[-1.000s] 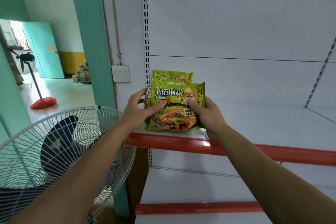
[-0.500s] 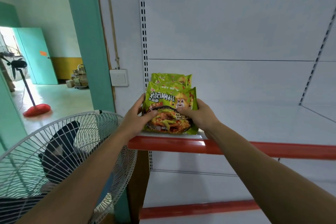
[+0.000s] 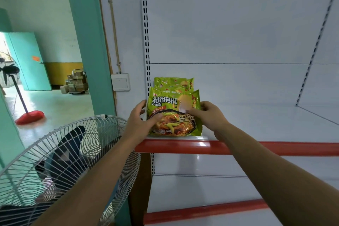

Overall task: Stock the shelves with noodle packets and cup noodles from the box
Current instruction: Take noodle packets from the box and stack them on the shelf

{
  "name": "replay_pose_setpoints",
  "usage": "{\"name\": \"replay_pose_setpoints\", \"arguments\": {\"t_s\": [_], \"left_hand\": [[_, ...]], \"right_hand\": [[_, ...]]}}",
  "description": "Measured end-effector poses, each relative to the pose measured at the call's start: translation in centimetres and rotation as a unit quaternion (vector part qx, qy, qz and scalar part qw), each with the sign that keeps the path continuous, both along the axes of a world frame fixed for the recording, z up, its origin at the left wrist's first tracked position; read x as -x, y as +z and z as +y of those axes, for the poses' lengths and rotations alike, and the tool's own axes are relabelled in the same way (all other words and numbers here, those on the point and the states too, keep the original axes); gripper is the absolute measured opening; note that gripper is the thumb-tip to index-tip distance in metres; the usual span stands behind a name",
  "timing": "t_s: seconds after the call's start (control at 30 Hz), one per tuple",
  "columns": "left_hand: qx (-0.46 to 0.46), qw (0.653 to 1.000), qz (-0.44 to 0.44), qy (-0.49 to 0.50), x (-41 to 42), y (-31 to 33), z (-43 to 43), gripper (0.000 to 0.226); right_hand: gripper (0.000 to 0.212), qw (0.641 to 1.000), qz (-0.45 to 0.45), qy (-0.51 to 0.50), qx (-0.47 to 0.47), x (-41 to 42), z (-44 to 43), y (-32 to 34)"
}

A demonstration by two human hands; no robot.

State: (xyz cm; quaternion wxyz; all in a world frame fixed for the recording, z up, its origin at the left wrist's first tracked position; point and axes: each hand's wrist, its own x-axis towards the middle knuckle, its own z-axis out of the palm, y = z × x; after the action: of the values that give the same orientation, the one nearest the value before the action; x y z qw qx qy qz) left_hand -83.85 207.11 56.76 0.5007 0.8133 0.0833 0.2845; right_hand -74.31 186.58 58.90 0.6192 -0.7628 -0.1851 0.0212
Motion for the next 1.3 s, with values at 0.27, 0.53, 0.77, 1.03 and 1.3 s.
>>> {"name": "replay_pose_setpoints", "arguments": {"t_s": [0.27,0.53,0.77,1.03,1.3], "left_hand": [[-0.052,0.987,-0.132,0.079,0.5,1.5,-1.0,0.045],[-0.025,0.984,-0.149,-0.092,1.3,3.4,-7.3,0.014],[-0.028,0.967,-0.014,-0.251,1.0,0.3,-16.4,0.005],[-0.105,0.921,0.14,-0.347,-0.7,-6.6,-28.0,0.013],[-0.168,0.859,0.275,-0.398,-1.3,-15.4,-41.6,0.016]], "right_hand": [[0.042,0.997,-0.023,-0.074,0.02,-0.2,-1.9,0.5],[0.035,0.981,-0.082,-0.148,0.089,0.7,-5.5,1.7],[0.03,0.943,-0.109,-0.252,0.19,2.2,-12.7,1.5],[0.015,0.908,-0.074,-0.323,0.257,4.3,-23.9,-2.0],[0.029,0.88,0.053,-0.353,0.314,6.6,-40.4,-10.1]]}}
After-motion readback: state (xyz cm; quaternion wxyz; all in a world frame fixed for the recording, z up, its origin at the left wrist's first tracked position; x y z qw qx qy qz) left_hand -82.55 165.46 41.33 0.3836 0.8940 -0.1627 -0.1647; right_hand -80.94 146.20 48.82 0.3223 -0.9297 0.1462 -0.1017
